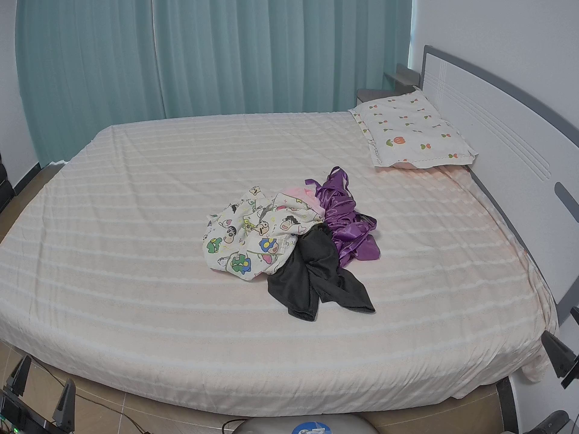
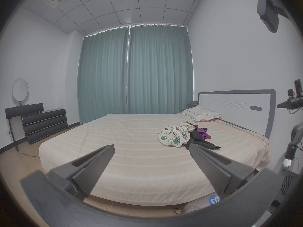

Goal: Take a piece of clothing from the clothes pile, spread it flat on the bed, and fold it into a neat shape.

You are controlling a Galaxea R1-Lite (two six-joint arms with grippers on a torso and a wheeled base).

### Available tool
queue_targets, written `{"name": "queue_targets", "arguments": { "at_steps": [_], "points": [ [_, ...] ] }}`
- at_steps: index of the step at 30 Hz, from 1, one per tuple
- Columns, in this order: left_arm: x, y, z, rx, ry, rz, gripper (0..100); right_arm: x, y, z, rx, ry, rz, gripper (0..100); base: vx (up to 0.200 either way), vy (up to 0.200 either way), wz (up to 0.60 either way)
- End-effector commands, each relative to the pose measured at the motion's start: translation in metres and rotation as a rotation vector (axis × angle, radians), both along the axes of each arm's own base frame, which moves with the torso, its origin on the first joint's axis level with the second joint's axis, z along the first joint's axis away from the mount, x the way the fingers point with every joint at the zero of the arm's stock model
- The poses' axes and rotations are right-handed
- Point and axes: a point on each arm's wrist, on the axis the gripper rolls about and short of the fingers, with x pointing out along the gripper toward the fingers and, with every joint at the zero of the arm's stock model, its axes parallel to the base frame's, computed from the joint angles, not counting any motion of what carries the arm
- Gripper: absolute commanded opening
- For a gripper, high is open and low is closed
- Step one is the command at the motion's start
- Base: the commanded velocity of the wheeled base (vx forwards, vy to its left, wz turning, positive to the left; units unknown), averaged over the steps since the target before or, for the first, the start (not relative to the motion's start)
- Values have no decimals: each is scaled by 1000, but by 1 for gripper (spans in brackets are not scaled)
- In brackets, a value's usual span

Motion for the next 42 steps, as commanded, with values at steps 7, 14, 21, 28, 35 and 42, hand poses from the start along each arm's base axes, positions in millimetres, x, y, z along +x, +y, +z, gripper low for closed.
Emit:
{"name": "queue_targets", "arguments": {
  "at_steps": [7, 14, 21, 28, 35, 42],
  "points": [
    [1, 0, -4, -2, 12, 0, 100, 211, 65, -69, 135, 511, 114, 100, 0, 0, 0],
    [1, 0, -4, 0, 12, 0, 100, 268, 101, -122, 196, 545, 13, 100, 0, 0, 0],
    [1, 0, -4, 1, 12, 0, 100, 294, 125, -158, 265, 593, -51, 100, 0, 0, 0],
    [1, 0, -4, 1, 12, 0, 100, 307, 143, -186, 269, 604, -103, 100, 0, 0, 0],
    [1, 0, -4, -2, 12, 0, 100, 328, 152, -189, 302, 574, -94, 100, 0, 0, 0],
    [1, 0, -4, -2, 12, 0, 100, 345, 162, -189, 314, 560, -73, 100, 0, 0, 0]
  ]
}}
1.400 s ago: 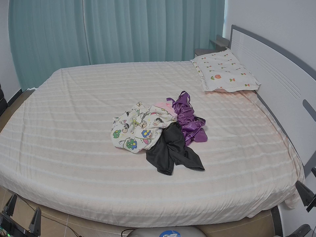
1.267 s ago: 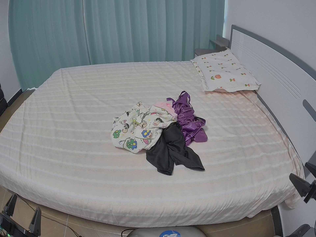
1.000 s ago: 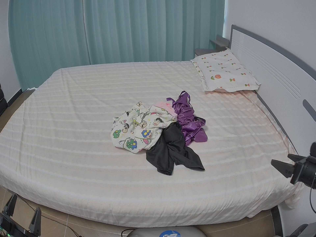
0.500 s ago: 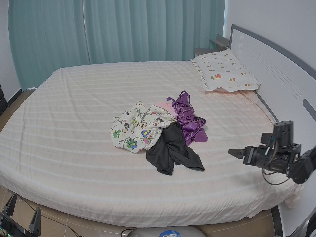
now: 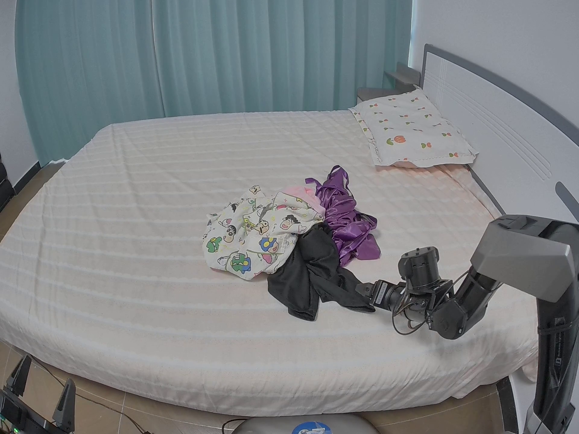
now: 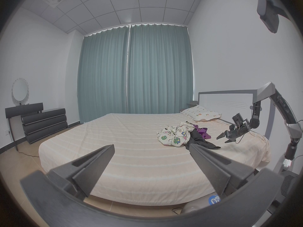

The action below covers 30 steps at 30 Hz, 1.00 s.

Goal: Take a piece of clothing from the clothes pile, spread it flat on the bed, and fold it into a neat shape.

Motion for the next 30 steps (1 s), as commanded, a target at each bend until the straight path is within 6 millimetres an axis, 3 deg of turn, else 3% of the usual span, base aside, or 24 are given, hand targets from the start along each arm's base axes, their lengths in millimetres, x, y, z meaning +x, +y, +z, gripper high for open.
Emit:
{"name": "queue_targets", "arguments": {
  "at_steps": [1, 5, 7, 23, 24, 30],
  "points": [
    [1, 0, -4, 0, 12, 0, 100, 12, 10, -17, 5, 6, 13, 100, 0, 0, 0],
    [1, 0, -4, 0, 12, 0, 100, 25, 18, -17, 7, -1, 14, 100, 0, 0, 0],
    [1, 0, -4, 0, 12, 0, 100, 31, 24, -28, -13, 16, 9, 100, 0, 0, 0],
    [1, 0, -4, 3, 12, 0, 100, 35, 39, -38, -11, 5, 33, 100, 0, 0, 0],
    [1, 0, -4, 3, 14, 0, 100, 35, 39, -38, -11, 5, 33, 0, 0, 0, 0],
    [1, 0, -4, 5, 14, 0, 100, 35, 39, -37, -15, -4, 17, 0, 0, 0, 0]
  ]
}}
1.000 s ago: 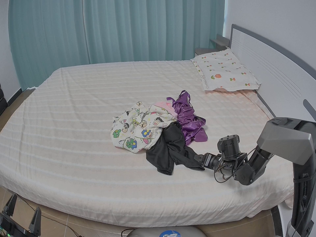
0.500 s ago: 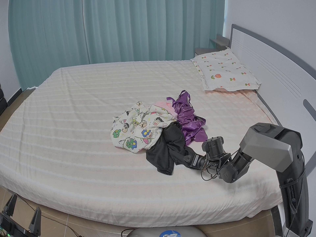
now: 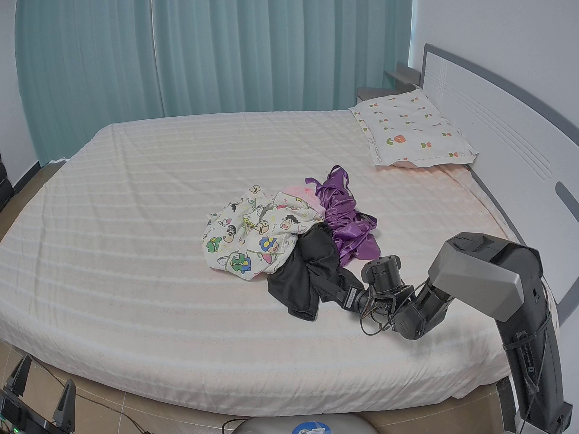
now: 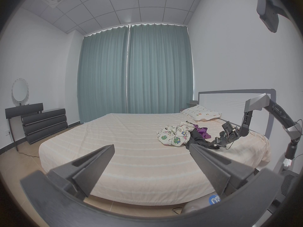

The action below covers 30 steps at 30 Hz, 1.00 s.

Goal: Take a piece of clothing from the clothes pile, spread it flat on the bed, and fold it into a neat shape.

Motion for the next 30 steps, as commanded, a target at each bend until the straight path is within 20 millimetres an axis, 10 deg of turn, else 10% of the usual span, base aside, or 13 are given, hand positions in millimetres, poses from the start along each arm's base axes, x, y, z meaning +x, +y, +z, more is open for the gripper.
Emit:
{"name": "queue_targets", "arguments": {
  "at_steps": [1, 8, 11, 12, 14, 30],
  "points": [
    [1, 0, -4, 0, 9, 0, 100, -1, 0, 4, -2, -10, -14, 0, 0, 0, 0],
    [0, 0, -2, -3, -6, 3, 100, -6, -3, 30, 98, -45, -61, 0, 0, 0, 0],
    [-6, 0, 27, -36, -104, -6, 100, -11, -4, 33, 114, -33, -65, 0, 0, 0, 0],
    [-9, 0, 67, -105, -141, -38, 100, -13, -5, 36, 125, -34, -71, 0, 0, 0, 0],
    [-9, 0, 67, -105, -141, -38, 100, -13, -5, 36, 125, -34, -71, 0, 0, 0, 0],
    [139, -20, 50, -148, 571, -229, 100, -16, -5, 41, 135, -48, -68, 0, 0, 0, 0]
  ]
}}
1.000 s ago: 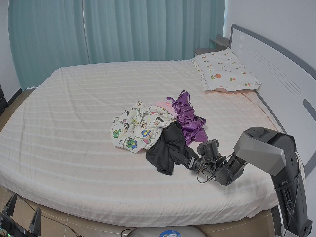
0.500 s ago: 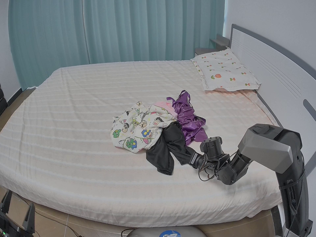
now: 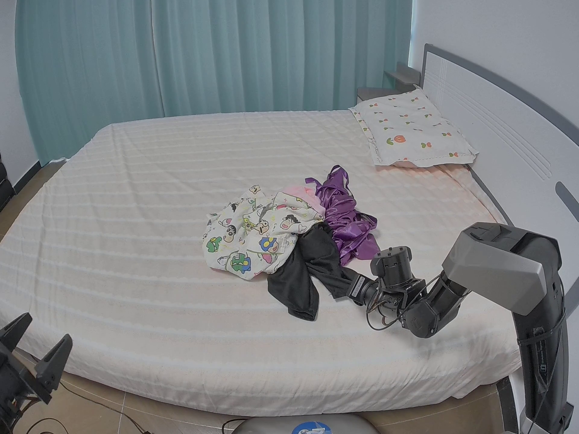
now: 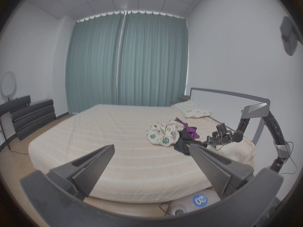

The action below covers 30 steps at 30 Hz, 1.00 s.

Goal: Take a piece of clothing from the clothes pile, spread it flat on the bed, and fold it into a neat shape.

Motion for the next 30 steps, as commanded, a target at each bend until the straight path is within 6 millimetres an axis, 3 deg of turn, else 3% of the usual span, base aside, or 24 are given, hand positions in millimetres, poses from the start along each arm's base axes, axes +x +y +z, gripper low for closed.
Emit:
{"name": "queue_targets", "arguments": {
  "at_steps": [1, 7, 11, 13, 18, 30],
  "points": [
    [91, -21, -30, -74, 425, -111, 100, -2, 0, 7, 10, -10, 1, 0, 0, 0, 0],
    [141, -49, -54, -111, 593, -138, 100, -2, 0, 6, 10, -9, 1, 0, 0, 0, 0],
    [189, -84, -75, -190, 642, -92, 100, -2, 0, 6, 9, -9, 0, 0, 0, 0, 0],
    [203, -96, -85, -201, 652, -63, 100, -2, 0, 5, 8, -8, 0, 0, 0, 0, 0],
    [254, -146, -121, -277, 686, 2, 100, -2, 1, 5, 8, -8, 1, 0, 0, 0, 0],
    [309, -231, -174, -311, 659, -18, 100, -2, 1, 4, 5, -6, 1, 0, 0, 0, 0]
  ]
}}
